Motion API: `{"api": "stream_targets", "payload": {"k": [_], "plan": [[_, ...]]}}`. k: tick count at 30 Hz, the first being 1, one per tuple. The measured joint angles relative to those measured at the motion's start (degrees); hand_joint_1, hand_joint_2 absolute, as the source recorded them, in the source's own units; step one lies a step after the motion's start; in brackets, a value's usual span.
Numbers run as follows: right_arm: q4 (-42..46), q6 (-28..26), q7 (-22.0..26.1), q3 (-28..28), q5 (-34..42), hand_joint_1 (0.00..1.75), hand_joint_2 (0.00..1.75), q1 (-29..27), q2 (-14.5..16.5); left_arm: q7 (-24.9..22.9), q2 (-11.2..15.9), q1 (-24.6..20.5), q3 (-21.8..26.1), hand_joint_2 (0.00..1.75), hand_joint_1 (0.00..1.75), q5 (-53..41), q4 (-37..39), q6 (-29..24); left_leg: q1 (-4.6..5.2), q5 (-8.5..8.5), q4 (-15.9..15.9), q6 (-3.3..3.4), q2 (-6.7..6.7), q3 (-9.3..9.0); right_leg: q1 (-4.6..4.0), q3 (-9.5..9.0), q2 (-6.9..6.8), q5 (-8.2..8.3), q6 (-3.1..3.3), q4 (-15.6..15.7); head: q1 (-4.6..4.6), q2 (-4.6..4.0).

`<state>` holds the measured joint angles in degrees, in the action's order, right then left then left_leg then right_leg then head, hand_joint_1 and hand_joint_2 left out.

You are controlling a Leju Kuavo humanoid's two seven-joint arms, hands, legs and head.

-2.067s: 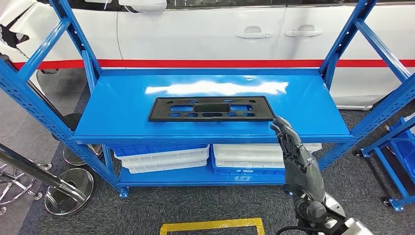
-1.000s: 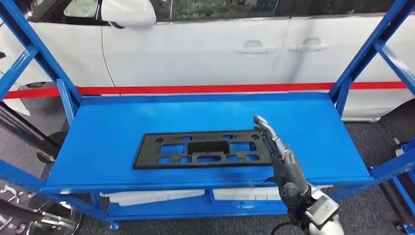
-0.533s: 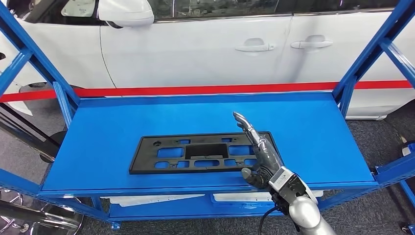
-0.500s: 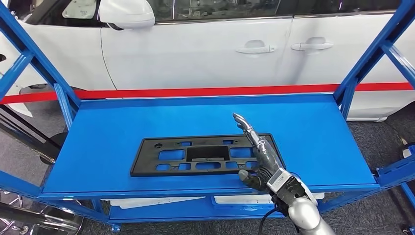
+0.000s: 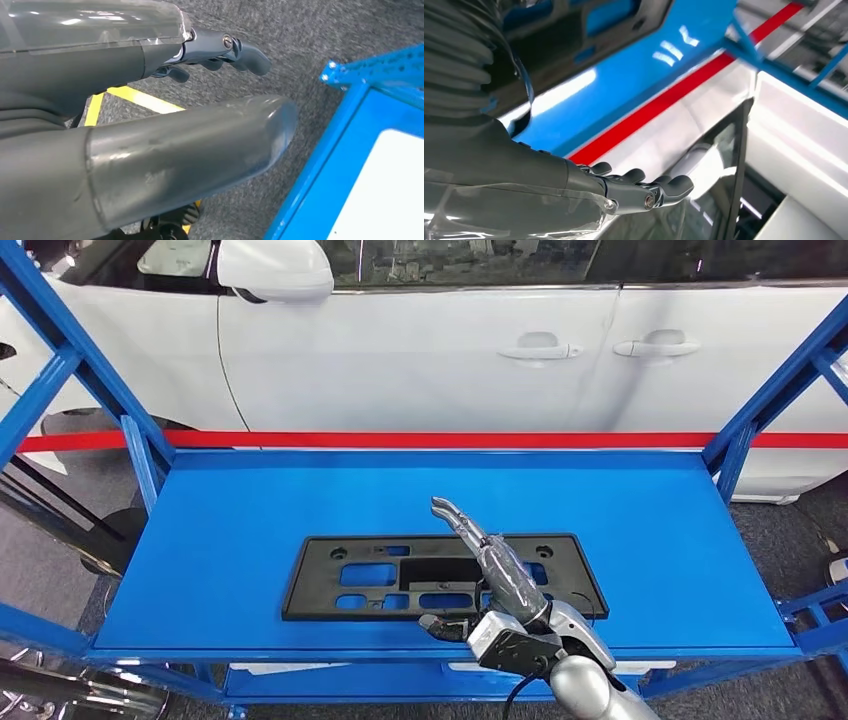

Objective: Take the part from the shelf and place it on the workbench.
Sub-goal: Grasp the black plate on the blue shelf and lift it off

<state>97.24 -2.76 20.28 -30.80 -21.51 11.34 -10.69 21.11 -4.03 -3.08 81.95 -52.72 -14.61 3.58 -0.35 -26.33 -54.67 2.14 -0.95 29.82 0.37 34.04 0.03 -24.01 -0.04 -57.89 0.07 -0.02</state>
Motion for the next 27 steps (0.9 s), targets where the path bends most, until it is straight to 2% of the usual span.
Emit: {"api": "stream_targets", "payload": {"k": [2,4,5,6,8,9,10,11,13,14,15,16,18,20,21,23,24,25,26,27], "plan": [[-0.7,-4.8,-2.1,-1.3,-8.8,0.0,1.75,0.6,0.6,-0.1,-0.1,-0.1,0.0,0.0,0.0,-0.1,0.0,-0.1,0.08,-0.26,-0.1,-0.53,0.01,0.15,-0.24,-0.25,0.03,-0.36,0.6,1.2,0.0,0.0],[-2.0,-10.9,-5.2,-3.3,-20.0,0.0,1.75,1.5,1.9,-0.2,-0.2,-0.2,0.0,0.0,0.0,-0.3,0.1,-0.2,0.1,-1.03,-0.7,-1.14,0.2,0.43,0.14,-0.56,0.01,-0.83,1.11,1.7,0.01,0.0],[-3.0,-13.0,-6.7,-4.6,-24.5,0.0,1.75,2.2,2.6,-0.3,-0.2,-0.3,-0.1,0.0,0.0,-0.5,0.1,-0.2,0.1,-2.0,-2.1,-1.45,0.33,0.99,0.37,-0.79,-0.01,-0.97,1.34,2.0,0.02,0.0],[-4.1,-13.9,-7.9,-5.9,-27.1,0.0,1.75,2.9,3.1,-0.3,-0.2,-0.4,-0.1,0.0,0.0,-0.7,0.1,-0.2,0.02,-3.53,-4.9,-1.75,0.44,2.21,0.52,-1.04,-0.03,-1.05,1.49,2.1,0.02,0.0],[-6.7,-13.5,-8.8,-8.6,-27.6,0.0,1.75,4.2,3.5,-0.4,-0.2,-0.5,-0.3,0.0,0.0,-1.2,0.1,-0.2,-0.21,-6.94,-13.0,-2.23,0.55,6.16,0.46,-1.32,-0.14,-1.24,1.75,2.1,0.02,0.0],[-7.8,-12.7,-8.4,-9.5,-25.9,0.0,1.75,4.6,3.4,-0.5,-0.2,-0.5,-0.4,0.0,0.0,-1.3,0.1,-0.2,-0.31,-7.89,-16.4,-2.42,0.56,8.08,0.44,-1.39,-0.2,-1.3,1.79,2.1,0.02,0.0],[-8.5,-12.0,-7.6,-10.0,-23.7,0.0,1.75,4.6,3.1,-0.5,-0.1,-0.4,-0.5,0.0,0.0,-1.4,0.1,-0.1,-0.38,-7.73,-17.9,-2.55,0.58,9.12,0.45,-1.44,-0.26,-1.36,1.78,2.1,0.02,0.0],[-8.9,-11.1,-6.6,-10.2,-21.3,0.0,1.75,4.6,2.6,-0.5,-0.1,-0.3,-0.5,0.0,0.0,-1.5,0.1,-0.1,-0.47,-6.41,-17.0,-2.59,0.6,9.01,0.46,-1.52,-0.27,-1.45,1.71,2.0,0.03,0.0],[-9.1,-9.4,-4.8,-10.3,-17.4,0.0,1.75,4.7,1.2,-0.5,0.0,-0.2,-0.7,0.0,0.0,-1.7,0.1,-0.1,-0.65,-1.88,-9.6,-2.45,0.64,5.83,0.5,-1.85,-0.21,-1.7,1.43,1.9,0.03,0.0],[-9.0,-8.7,-4.2,-10.2,-16.1,0.0,1.75,4.7,0.5,-0.5,0.1,-0.3,-0.8,0.0,0.0,-1.8,0.1,-0.1,-0.61,-0.26,-5.7,-2.32,0.63,3.95,0.41,-1.95,-0.18,-1.85,1.21,1.8,0.03,0.0],[-8.9,-7.9,-3.7,-10.2,-14.9,0.0,1.75,4.6,-0.2,-0.5,0.1,-0.3,-0.9,0.0,0.0,-1.9,0.1,0.0,-0.54,0.58,-2.9,-2.11,0.62,2.64,0.32,-1.95,-0.14,-1.93,0.95,1.7,0.02,0.0],[-8.6,-6.9,-3.1,-10.1,-13.7,0.0,1.75,4.5,-0.9,-0.5,0.2,-0.3,-1.0,0.0,0.0,-1.9,0.1,0.0,-0.42,0.71,-1.6,-1.92,0.6,2.01,0.24,-1.9,-0.11,-1.96,0.69,1.6,0.02,0.0],[-7.5,-3.9,-1.3,-9.6,-8.8,0.0,1.75,4.1,-2.3,-0.5,0.2,-0.2,-1.1,0.0,0.0,-2.0,0.1,0.0,-0.3,0.58,-1.1,-1.35,0.54,1.86,0.2,-1.88,-0.08,-1.86,0.09,1.8,0.02,0.0],[-5.9,0.7,1.7,-8.2,-0.6,0.0,1.75,3.1,-3.6,-0.3,0.3,-0.2,-1.2,0.0,0.0,-2.1,0.1,0.0,-0.47,0.88,-0.7,-0.54,0.57,1.7,0.3,-1.52,-0.05,-3.0,-0.42,0.5,0.01,0.0],[-5.1,3.0,3.3,-7.2,3.7,0.0,1.75,2.5,-4.0,-0.3,0.3,-0.2,-1.3,0.0,0.0,-2.3,0.1,0.0,-0.58,0.99,-0.5,-0.14,0.6,1.62,0.31,-0.56,-0.02,-4.56,-0.59,-1.8,0.01,0.0],[-3.7,6.4,5.6,-5.1,9.7,0.0,1.75,1.0,-4.6,-0.1,0.4,-0.2,-1.4,0.0,0.0,-2.4,0.1,0.0,-0.51,0.98,-0.5,0.31,0.67,1.6,0.38,2.99,0.0,-8.68,-0.77,-9.6,0.01,0.0],[-3.2,7.4,6.2,-4.3,11.1,0.0,1.75,0.3,-4.7,-0.1,0.4,-0.2,-1.4,0.0,0.0,-2.5,0.1,0.0,-0.44,0.95,-0.5,0.35,0.68,1.59,0.39,4.78,0.0,-10.08,-0.87,-13.3,0.01,0.0],[-2.8,8.1,6.7,-3.7,12.2,0.0,1.75,-0.3,-4.8,0.0,0.4,-0.2,-1.4,0.0,0.0,-2.5,0.1,0.0,-0.37,0.91,-0.5,0.4,0.67,1.57,0.4,5.84,-0.01,-10.39,-0.91,-15.4,0.01,0.0],[-2.3,9.1,7.6,-3.1,13.8,0.0,1.75,-1.0,-4.9,0.0,0.5,-0.2,-1.4,0.0,0.0,-2.5,0.1,0.0,-0.32,0.83,-0.6,0.42,0.65,1.5,0.41,5.78,-0.01,-9.5,-0.86,-15.2,0.01,0.0],[-1.7,10.2,8.7,-2.4,15.8,0.0,1.75,-1.7,-4.9,0.0,0.5,-0.2,-1.4,0.0,0.0,-2.6,0.1,0.0,-0.28,0.71,-0.7,0.41,0.59,1.38,0.4,4.6,-0.02,-7.63,-0.73,-12.7,0.01,0.0]]}}
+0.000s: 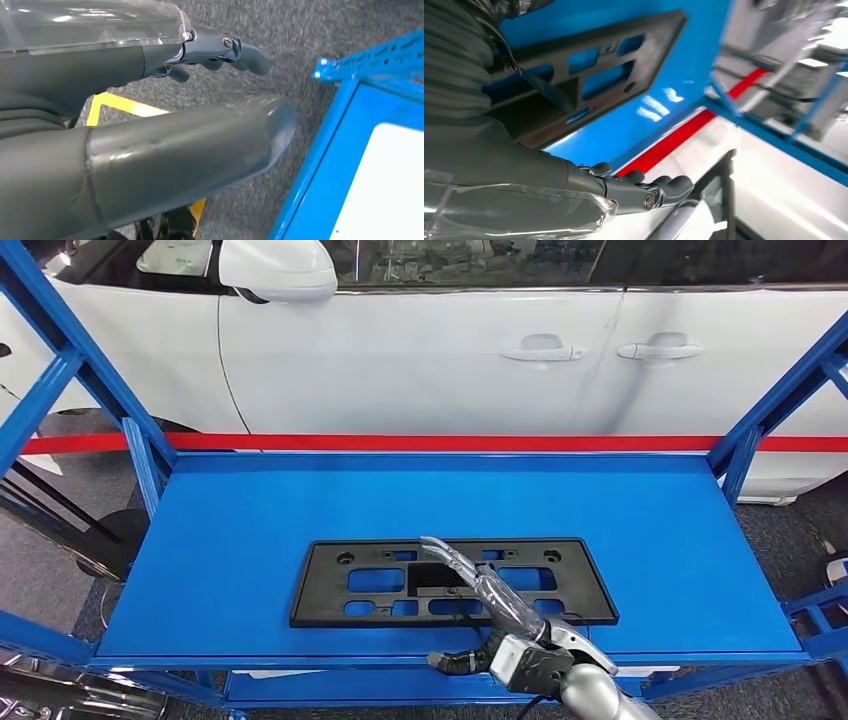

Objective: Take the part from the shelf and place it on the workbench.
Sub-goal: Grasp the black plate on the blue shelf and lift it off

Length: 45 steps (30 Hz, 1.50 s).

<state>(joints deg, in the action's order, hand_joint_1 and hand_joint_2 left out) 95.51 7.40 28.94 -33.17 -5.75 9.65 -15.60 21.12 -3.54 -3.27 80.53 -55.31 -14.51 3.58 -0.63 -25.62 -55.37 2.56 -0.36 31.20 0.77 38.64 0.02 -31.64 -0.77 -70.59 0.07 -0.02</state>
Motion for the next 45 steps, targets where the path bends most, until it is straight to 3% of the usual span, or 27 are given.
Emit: {"api": "stream_targets", "payload": {"k": [2,3,4,8,10,12,13,14,15,17,19,23,24,26,28,29,30,33,35,37,39,40,43,44,45], "plan": [[1.7,2.1,2.1,2.1,3.8,0.0,1.75,-1.3,0.0,0.0,0.0,0.0,0.0,0.0,0.0,-0.2,0.0,0.0,0.17,-0.38,-0.2,-0.21,-0.13,-0.26,-0.15,-4.0,0.01,4.01,0.46,8.2,-0.01,0.0],[2.6,2.7,2.5,3.2,4.6,0.0,1.75,-1.9,0.0,0.0,0.0,0.0,0.0,0.0,0.0,-0.3,0.0,0.0,0.29,-0.56,-0.4,-0.41,-0.17,-0.27,-0.25,-5.43,0.02,5.04,0.65,11.3,0.01,0.0],[3.4,3.2,2.7,4.3,4.9,0.0,1.75,-2.3,0.0,0.0,0.1,0.0,0.0,0.0,0.0,-0.4,0.0,0.0,0.4,-0.7,-0.6,-0.63,-0.17,-0.21,-0.37,-6.17,0.05,5.38,0.79,13.0,0.01,0.0],[5.6,5.5,3.0,7.3,3.7,0.0,1.75,-3.8,-0.2,0.2,0.3,0.0,0.0,0.0,0.0,-0.4,0.0,0.0,0.38,-1.79,-1.6,-1.76,-0.05,0.16,-0.18,-6.34,0.16,5.26,1.55,13.8,0.02,0.0],[6.4,6.5,3.2,8.2,2.5,0.0,1.75,-4.2,-0.2,0.2,0.4,0.0,0.0,0.0,0.0,-0.5,0.0,0.0,0.15,-4.94,-6.6,-2.4,0.03,2.23,0.03,-6.48,0.06,5.39,2.01,14.0,0.03,0.0],[6.8,6.9,3.2,8.8,1.5,0.0,1.75,-4.6,-0.3,0.2,0.5,0.0,0.0,0.0,0.0,-0.5,0.0,0.0,0.01,-8.65,-14.5,-2.93,0.05,5.8,-0.01,-6.42,-0.05,5.34,2.21,13.9,0.03,0.0],[6.9,7.0,3.3,9.0,1.3,0.0,1.75,-4.8,-0.3,0.2,0.5,0.1,0.0,0.0,0.0,-0.5,0.0,0.0,-0.04,-9.42,-17.2,-3.09,0.05,7.01,-0.02,-6.4,-0.09,5.32,2.23,13.9,0.03,0.0],[7.0,7.0,3.3,9.1,1.2,0.0,1.75,-5.0,-0.4,0.2,0.5,0.1,0.0,0.0,0.0,-0.5,0.0,0.0,-0.08,-9.04,-17.8,-3.16,0.06,7.26,-0.02,-6.39,-0.1,5.3,2.24,13.8,0.03,0.0],[7.1,7.0,3.3,9.3,1.2,0.0,1.75,-5.1,-0.4,0.2,0.6,0.1,0.0,0.0,0.0,-0.5,0.0,0.0,-0.11,-7.55,-16.0,-3.13,0.07,6.35,-0.01,-6.41,-0.08,5.27,2.2,13.7,0.03,0.0],[7.4,7.0,3.3,9.6,1.2,0.0,1.75,-5.2,-0.5,0.2,0.6,0.1,0.0,0.0,0.0,-0.5,0.0,0.0,-0.09,-3.64,-7.9,-2.78,0.07,2.37,-0.06,-6.52,-0.02,5.15,1.99,13.5,0.03,0.0],[7.6,7.0,3.3,9.8,1.2,0.0,1.75,-5.2,-0.5,0.2,0.7,-0.1,0.0,0.0,0.0,-0.5,0.0,0.0,0.1,-1.82,-2.1,-2.22,0.02,-0.43,-0.26,-6.44,0.03,5.09,1.55,13.4,0.02,0.0],[8.1,6.9,3.3,10.1,0.7,0.0,1.75,-5.3,-0.7,0.3,0.7,0.0,0.0,0.0,0.0,-0.5,0.0,0.0,0.08,-1.27,-0.7,-0.86,0.03,-0.79,-0.24,-6.21,0.07,4.86,0.46,13.0,0.01,0.0],[8.2,6.7,3.4,10.1,0.1,0.0,1.75,-5.3,-0.8,0.3,0.7,0.0,0.0,0.0,0.0,-0.5,0.0,0.0,-0.04,-1.03,-0.5,-0.42,0.08,-0.83,-0.21,-5.7,0.08,3.88,0.24,11.8,0.01,0.0],[8.4,6.1,3.5,10.2,-2.4,0.0,1.75,-5.3,-1.2,0.3,0.7,-0.1,0.0,0.0,0.0,-0.5,0.0,0.0,-0.04,-0.8,-0.2,0.1,0.16,-0.79,-0.1,-2.97,0.06,0.16,-0.13,5.5,-0.01,0.0],[8.4,5.0,3.3,10.1,-5.8,0.0,1.75,-5.4,-1.5,0.3,0.7,0.0,0.0,0.0,0.0,-0.5,0.0,0.0,0.12,-0.8,-0.3,0.22,0.21,-0.66,-0.01,0.31,0.05,-2.85,-0.4,-1.8,0.0,0.0],[8.4,3.8,3.1,9.9,-8.2,0.0,1.75,-5.4,-1.7,0.4,0.7,0.0,0.0,0.0,0.0,-0.5,0.0,-0.1,0.17,-0.81,-0.4,0.22,0.21,-0.64,-0.01,0.86,0.05,-2.81,-0.44,-3.1,0.01,0.0],[8.5,2.1,2.7,9.6,-11.2,0.0,1.75,-5.3,-2.0,0.4,0.7,0.0,0.0,0.0,0.0,-0.5,0.0,-0.1,0.19,-0.85,-0.5,0.19,0.18,-0.65,-0.01,0.21,0.05,-1.57,-0.4,-1.9,0.01,0.0],[9.0,-3.9,0.8,7.3,-21.0,0.0,1.75,-4.3,-2.8,0.5,0.7,-0.1,0.0,0.0,0.0,-0.5,0.0,-0.2,0.31,-1.15,-1.0,-0.14,0.06,-0.63,-0.15,-5.35,0.06,3.7,0.23,9.3,-0.01,0.0],[9.1,-7.0,-1.1,5.0,-26.2,0.0,1.75,-3.0,-3.5,0.5,0.7,-0.1,0.0,0.0,0.0,-0.6,0.0,-0.2,0.48,-1.26,-1.3,-0.58,0.05,-0.34,-0.41,-6.84,0.11,4.37,0.61,12.9,0.01,0.0],[9.1,-9.9,-3.3,2.5,-31.1,0.0,1.75,-2.0,-4.5,0.3,0.7,-0.1,0.0,0.0,0.0,-0.8,0.0,-0.4,0.57,-1.25,-1.3,-1.13,0.02,-0.17,-0.37,-6.72,0.12,4.45,0.97,13.0,0.02,0.0],[8.4,-13.6,-6.3,-0.2,-37.9,0.0,1.75,-0.5,-5.0,-1.5,0.7,-0.2,0.0,0.0,0.0,-1.7,0.1,-1.0,0.52,-2.38,-2.6,-1.77,0.03,0.41,-0.03,-6.74,0.02,4.77,1.62,13.5,0.02,0.0],[7.6,-15.5,-8.0,-1.7,-41.5,0.0,1.75,0.5,-5.1,-3.2,0.6,-0.2,-0.1,0.0,0.0,-2.3,0.1,-1.6,0.45,-3.85,-4.9,-2.11,0.03,1.45,0.12,-6.75,-0.04,4.93,1.94,13.6,0.02,0.0],[3.8,-18.8,-11.1,-6.8,-47.3,0.0,1.75,3.3,-5.0,-9.3,0.6,-0.1,-0.4,0.0,0.0,-4.2,0.2,-3.2,0.09,-8.85,-15.9,-2.9,0.07,6.56,0.05,-6.56,-0.11,5.03,2.29,13.6,0.02,0.0],[2.6,-19.0,-11.5,-8.2,-47.6,0.0,1.75,4.0,-4.9,-10.7,0.6,-0.1,-0.6,0.0,0.0,-4.6,0.3,-3.5,0.03,-9.04,-17.7,-3.03,0.07,7.47,0.03,-6.52,-0.14,5.02,2.29,13.5,0.02,0.0],[1.5,-19.1,-11.8,-9.5,-47.6,0.0,1.75,4.7,-4.9,-11.7,0.5,0.0,-0.8,0.0,0.0,-4.9,0.3,-3.7,-0.03,-8.16,-17.5,-3.09,0.08,7.42,0.03,-6.51,-0.17,4.99,2.27,13.5,0.02,0.0]]}}
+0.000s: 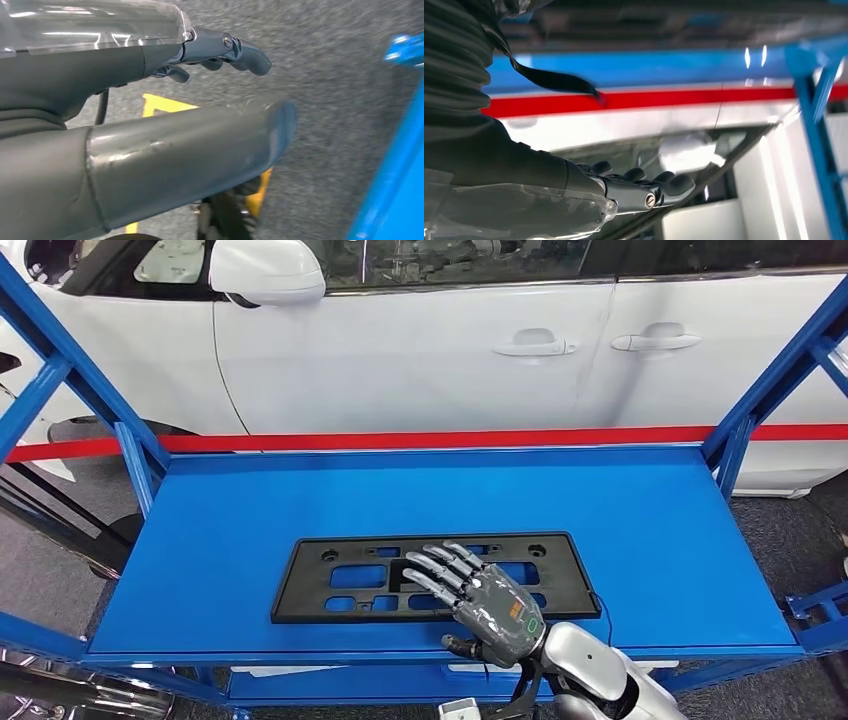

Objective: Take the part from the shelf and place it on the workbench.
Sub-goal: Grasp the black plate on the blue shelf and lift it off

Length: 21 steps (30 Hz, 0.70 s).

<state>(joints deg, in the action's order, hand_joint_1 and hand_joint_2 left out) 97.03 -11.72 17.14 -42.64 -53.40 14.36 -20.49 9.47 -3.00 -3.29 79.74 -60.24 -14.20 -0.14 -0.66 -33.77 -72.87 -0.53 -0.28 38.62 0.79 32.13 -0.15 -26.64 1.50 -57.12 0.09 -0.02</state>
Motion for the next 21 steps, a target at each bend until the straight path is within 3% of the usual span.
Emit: {"api": "stream_targets", "payload": {"k": [3,5,9,11,13,14,15,16,18,19,21], "plan": [[-2.0,0.0,-0.6,-2.4,0.5,0.0,1.75,2.3,0.1,-1.1,-0.1,0.0,-0.5,0.0,0.0,-0.4,0.1,-0.5,0.01,5.67,10.7,0.37,0.05,-5.0,-0.1,-0.08,0.01,-0.19,-0.32,-0.3,0.0,0.0],[-2.7,0.1,-0.8,-3.7,0.6,0.0,1.75,3.6,0.1,-1.2,-0.1,-0.1,-0.6,0.0,0.0,-0.5,0.1,-0.6,0.2,6.97,15.3,0.89,0.0,-7.11,-0.27,0.09,0.07,-0.2,-0.83,-0.5,0.0,0.0],[-3.8,0.0,-2.2,-5.9,-0.8,0.0,1.75,5.6,0.1,-0.9,-0.2,-0.1,-0.6,0.0,0.0,-0.4,0.1,-0.6,0.1,7.37,16.3,2.29,-0.02,-7.28,-0.21,0.47,0.12,-0.78,-1.97,-1.2,-0.01,0.0],[-4.3,-0.1,-2.7,-6.8,-1.4,0.0,1.75,6.5,0.1,-0.9,-0.3,-0.1,-0.6,0.0,0.0,-0.4,0.1,-0.6,-0.03,7.7,16.7,2.95,0.09,-7.29,-0.07,2.59,0.15,-3.85,-2.32,-6.1,-0.01,0.0],[-4.9,-0.1,-3.0,-7.5,-1.9,0.0,1.75,6.8,0.2,-0.9,-0.3,-0.1,-0.6,0.0,0.0,-0.4,0.1,-0.6,0.07,7.75,16.6,3.18,0.1,-7.14,-0.03,6.1,0.15,-7.35,-2.55,-13.7,-0.01,0.0],[-5.3,-0.1,-3.3,-7.9,-2.3,0.0,1.75,6.9,0.2,-0.8,-0.3,-0.1,-0.6,0.0,0.0,-0.4,0.1,-0.6,0.1,7.76,16.6,3.2,0.09,-7.1,-0.02,7.25,0.14,-7.94,-2.64,-16.1,-0.01,0.0],[-5.6,-0.2,-3.6,-8.3,-2.9,0.0,1.75,7.1,0.3,-0.7,-0.3,-0.1,-0.6,0.0,0.0,-0.4,0.1,-0.6,0.12,7.75,16.5,3.18,0.07,-7.08,-0.02,7.49,0.14,-7.45,-2.66,-16.6,-0.02,0.0],[-6.0,-0.5,-4.1,-8.7,-3.5,0.0,1.75,7.4,0.5,-0.5,-0.3,0.0,-0.6,0.0,0.0,-0.4,0.1,-0.6,0.12,7.73,16.4,3.15,0.04,-7.1,-0.02,6.61,0.14,-5.89,-2.59,-14.8,-0.02,0.0],[-7.0,-1.2,-5.2,-9.4,-5.0,0.0,1.75,8.2,1.2,-0.2,-0.3,-0.1,-0.6,0.0,0.0,-0.4,0.1,-0.6,0.21,7.62,16.3,2.96,-0.04,-7.16,-0.12,2.85,0.15,-1.94,-2.15,-7.1,-0.02,0.0],[-7.5,-1.6,-5.9,-9.7,-5.9,0.0,1.75,8.6,1.7,-0.1,-0.3,-0.1,-0.6,0.0,0.0,-0.4,0.1,-0.6,0.31,7.54,16.2,2.76,-0.07,-7.1,-0.22,1.24,0.16,-0.74,-1.9,-3.6,-0.02,0.0],[-8.6,-2.3,-7.3,-10.2,-8.2,0.0,1.75,9.3,2.7,0.0,-0.3,-0.2,-0.6,0.0,0.0,-0.5,0.1,-0.7,0.47,7.52,16.1,2.2,-0.07,-6.83,-0.48,0.14,0.22,-0.39,-1.53,-0.7,0.01,0.0]]}}
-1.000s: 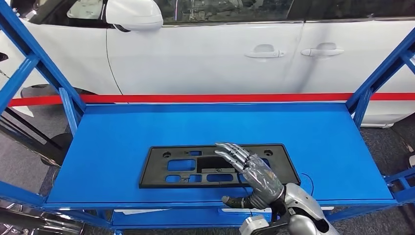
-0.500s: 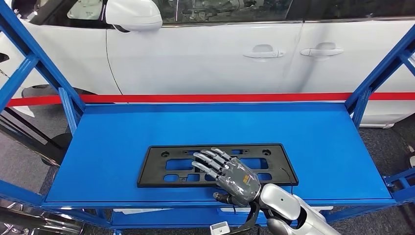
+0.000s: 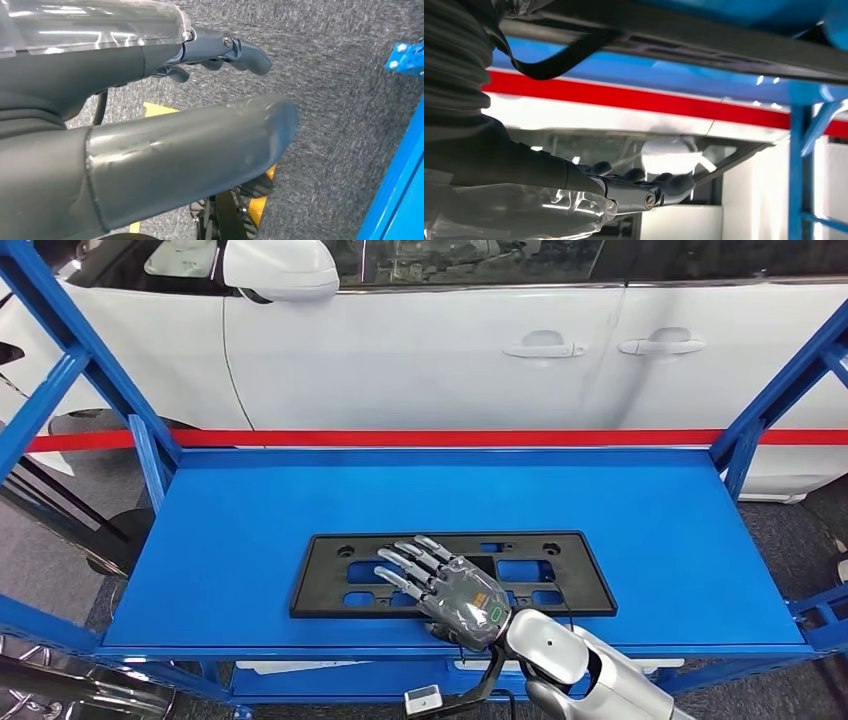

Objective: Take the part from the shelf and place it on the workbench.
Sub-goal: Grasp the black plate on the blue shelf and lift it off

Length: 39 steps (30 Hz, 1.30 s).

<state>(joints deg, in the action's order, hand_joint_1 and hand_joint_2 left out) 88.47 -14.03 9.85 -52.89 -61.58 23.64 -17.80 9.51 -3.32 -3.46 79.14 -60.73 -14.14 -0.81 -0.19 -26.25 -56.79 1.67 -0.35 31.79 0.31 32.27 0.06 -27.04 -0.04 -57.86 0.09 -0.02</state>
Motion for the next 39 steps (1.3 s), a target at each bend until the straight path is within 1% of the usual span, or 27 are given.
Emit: {"api": "stream_targets", "payload": {"k": [2,4,5,7,8,9,10,11,13,14,15,18,19,21,23,24,25,26,28,29,30,31,33,35,36,38,39], "plan": [[-1.2,-0.3,-1.2,-0.7,-2.3,0.0,1.75,0.4,1.0,0.1,0.0,0.0,0.0,0.0,0.0,0.0,0.0,-0.1,-0.01,0.01,0.0,-0.65,0.01,0.14,0.07,0.12,0.03,0.07,0.42,0.2,0.01,0.0],[-2.9,-0.4,-2.3,-1.7,-4.5,0.0,1.75,1.4,2.2,0.2,0.0,0.0,0.0,0.0,0.0,-0.1,0.0,-0.1,-0.14,-1.24,-1.6,-1.33,0.03,0.78,0.34,0.06,-0.01,0.33,1.08,0.5,0.0,0.0],[-3.9,-0.3,-2.7,-2.3,-5.4,0.0,1.75,1.9,3.0,0.3,0.0,0.0,0.0,0.0,0.0,-0.1,0.0,-0.1,-0.24,-2.68,-3.9,-1.6,0.04,1.76,0.41,0.02,-0.05,0.41,1.34,0.6,0.01,0.0],[-5.7,-0.2,-3.3,-3.5,-6.6,0.0,1.75,2.7,4.3,0.5,0.0,-0.1,0.0,0.0,0.0,-0.2,0.0,-0.1,-0.37,-6.39,-11.0,-2.02,0.06,4.99,0.4,0.03,-0.17,0.44,1.63,0.6,0.01,0.0],[-6.5,-0.1,-3.4,-4.0,-6.8,0.0,1.75,2.9,4.8,0.6,0.0,0.0,0.0,0.0,0.0,-0.2,0.0,-0.1,-0.41,-7.69,-14.5,-2.16,0.06,6.61,0.38,0.04,-0.24,0.43,1.64,0.6,0.01,0.0],[-7.3,0.0,-3.5,-4.6,-6.9,0.0,1.75,3.1,5.1,0.7,0.0,0.0,0.0,0.0,0.0,-0.2,0.0,-0.1,-0.45,-8.04,-16.5,-2.25,0.06,7.6,0.38,0.04,-0.29,0.42,1.65,0.6,0.0,0.0],[-8.0,0.1,-3.6,-5.0,-7.1,0.0,1.75,3.4,5.4,0.7,0.0,0.1,0.0,0.0,0.0,-0.2,0.0,-0.1,-0.5,-7.29,-16.5,-2.28,0.07,7.67,0.38,0.03,-0.3,0.4,1.64,0.5,0.01,0.0],[-8.7,0.3,-3.7,-5.4,-7.2,0.0,1.75,3.6,5.7,0.7,0.0,0.1,0.0,0.0,0.0,-0.2,0.0,-0.2,-0.56,-5.54,-14.3,-2.26,0.08,6.66,0.39,0.0,-0.28,0.37,1.59,0.5,0.0,0.0],[-9.7,0.6,-4.2,-6.0,-7.8,0.0,1.75,4.3,6.3,0.7,0.0,0.1,0.0,0.0,0.0,-0.3,0.0,-0.2,-0.57,-1.59,-6.3,-2.04,0.1,2.92,0.35,-0.09,-0.21,0.22,1.36,0.3,0.01,0.0],[-10.2,0.7,-4.7,-6.3,-8.3,0.0,1.75,4.7,6.6,0.8,0.0,0.0,0.0,0.0,0.0,-0.3,0.0,-0.2,-0.48,-0.5,-3.1,-1.82,0.07,1.37,0.26,-0.05,-0.15,0.15,1.16,0.2,0.0,0.0],[-10.8,0.8,-5.4,-6.7,-8.9,0.0,1.75,5.0,6.9,0.8,0.0,-0.1,0.0,0.0,0.0,-0.3,0.0,-0.2,-0.38,-0.1,-1.2,-1.58,0.04,0.5,0.16,0.02,-0.12,0.13,0.91,0.2,0.0,0.0],[-12.9,0.5,-8.1,-7.6,-11.1,0.0,1.75,5.7,8.0,0.8,0.0,0.1,0.0,0.0,0.0,-0.3,0.0,-0.4,-0.34,0.01,-0.1,-0.64,-0.02,0.17,0.05,0.05,-0.07,0.16,0.11,0.3,-0.01,0.0],[-13.7,0.2,-9.2,-7.8,-11.9,0.0,1.75,5.9,8.4,0.8,0.0,0.1,0.0,0.0,0.0,-0.2,0.0,-0.5,-0.43,0.19,0.1,-0.25,0.0,0.09,0.11,0.21,-0.07,-0.33,-0.14,-0.3,-0.02,0.0],[-15.6,-0.5,-11.7,-8.0,-13.2,0.01,1.75,6.2,9.3,0.8,0.0,0.1,0.0,0.0,0.0,-0.1,0.0,-0.7,-0.56,0.47,0.4,0.45,0.1,-0.01,0.24,2.01,-0.05,-3.09,-0.53,-4.5,-0.02,0.0],[-17.4,-1.3,-13.7,-8.1,-14.0,0.68,1.75,6.2,10.1,0.8,0.0,0.1,0.0,0.0,0.0,0.0,0.0,-0.7,-0.46,0.48,0.4,0.73,0.17,0.04,0.29,5.62,-0.05,-6.76,-0.77,-12.3,-0.02,0.0],[-18.3,-1.7,-14.4,-8.1,-14.2,1.03,1.75,6.1,10.5,0.8,0.0,0.1,0.0,0.0,0.0,0.0,0.0,-0.8,-0.41,0.48,0.4,0.75,0.19,0.04,0.3,7.06,-0.05,-7.63,-0.82,-15.3,-0.02,0.0],[-19.2,-2.1,-14.9,-8.0,-14.3,1.37,1.75,6.1,11.0,0.8,0.0,0.1,0.0,0.0,0.0,0.0,0.0,-0.8,-0.37,0.47,0.4,0.75,0.19,0.0,0.3,7.57,-0.05,-7.36,-0.79,-16.3,-0.02,0.0],[-20.1,-2.6,-15.5,-7.9,-14.5,1.41,1.75,6.0,11.4,0.8,0.0,0.2,0.1,0.0,0.0,0.0,0.0,-0.8,-0.34,0.47,0.4,0.75,0.16,-0.09,0.29,6.85,-0.05,-5.95,-0.64,-14.8,-0.02,0.0],[-21.6,-3.8,-16.8,-7.2,-14.7,1.4,1.75,5.7,12.3,0.8,0.0,0.2,0.1,0.0,0.0,-0.1,0.0,-0.9,-0.28,0.45,0.4,0.68,0.08,-0.29,0.12,2.92,-0.06,-2.03,0.03,-6.8,-0.02,0.0],[-22.3,-4.6,-17.6,-6.4,-14.9,1.38,1.75,5.4,12.8,0.9,0.0,0.1,0.0,0.0,0.0,-0.1,0.0,-0.9,-0.15,0.4,0.3,0.53,0.03,-0.29,-0.02,1.12,-0.1,-0.69,0.33,-3.1,-0.02,0.0],[-23.0,-5.4,-18.2,-5.5,-14.9,1.34,1.75,5.0,13.2,0.9,-0.1,0.2,0.1,0.0,0.0,-0.2,0.0,-0.9,-0.09,0.37,0.3,0.31,0.01,-0.21,-0.18,0.04,-0.12,-0.03,0.54,-0.7,-0.02,0.0],[-23.5,-6.4,-18.8,-4.5,-15.0,1.3,1.75,4.6,13.7,0.9,-0.1,0.2,0.1,0.0,0.0,-0.3,0.0,-0.9,-0.04,0.37,0.2,0.02,0.0,-0.11,-0.33,-0.32,-0.13,0.07,0.66,0.4,-0.02,0.0],[-24.3,-8.0,-19.5,-2.5,-15.4,1.24,1.75,3.6,14.2,0.9,-0.1,0.2,0.1,0.0,0.0,-0.5,0.0,-0.9,-0.01,0.41,0.2,-0.64,0.01,0.02,-0.35,-0.22,-0.12,0.32,0.89,0.6,-0.02,0.0],[-24.9,-9.1,-20.0,-0.4,-16.1,1.22,1.75,2.6,14.6,0.9,-0.1,0.2,0.1,0.0,0.0,-0.5,0.1,-0.9,-0.13,-0.91,-1.3,-1.27,0.02,0.68,-0.02,-0.29,-0.21,0.71,1.46,1.0,-0.01,0.0],[-25.1,-9.5,-20.2,0.7,-16.5,1.22,1.75,2.1,14.7,0.9,0.0,0.3,0.1,0.0,0.0,-0.6,0.1,-0.9,-0.23,-2.53,-3.8,-1.57,0.03,1.76,0.16,-0.29,-0.29,0.87,1.7,1.2,-0.01,0.0],[-25.4,-10.0,-20.3,2.9,-17.0,1.22,1.75,1.1,14.9,0.9,0.0,0.3,0.1,0.0,0.0,-0.6,0.1,-0.9,-0.46,-6.56,-11.7,-2.14,0.06,5.26,0.18,-0.1,-0.4,0.92,1.91,1.1,0.0,0.0],[-25.6,-10.1,-20.4,3.7,-17.2,1.21,1.75,0.6,15.0,0.9,0.1,0.4,0.1,0.0,0.0,-0.6,0.1,-0.9,-0.53,-7.82,-15.2,-2.36,0.07,6.83,0.16,-0.01,-0.44,0.9,1.92,1.0,0.01,0.0]]}}
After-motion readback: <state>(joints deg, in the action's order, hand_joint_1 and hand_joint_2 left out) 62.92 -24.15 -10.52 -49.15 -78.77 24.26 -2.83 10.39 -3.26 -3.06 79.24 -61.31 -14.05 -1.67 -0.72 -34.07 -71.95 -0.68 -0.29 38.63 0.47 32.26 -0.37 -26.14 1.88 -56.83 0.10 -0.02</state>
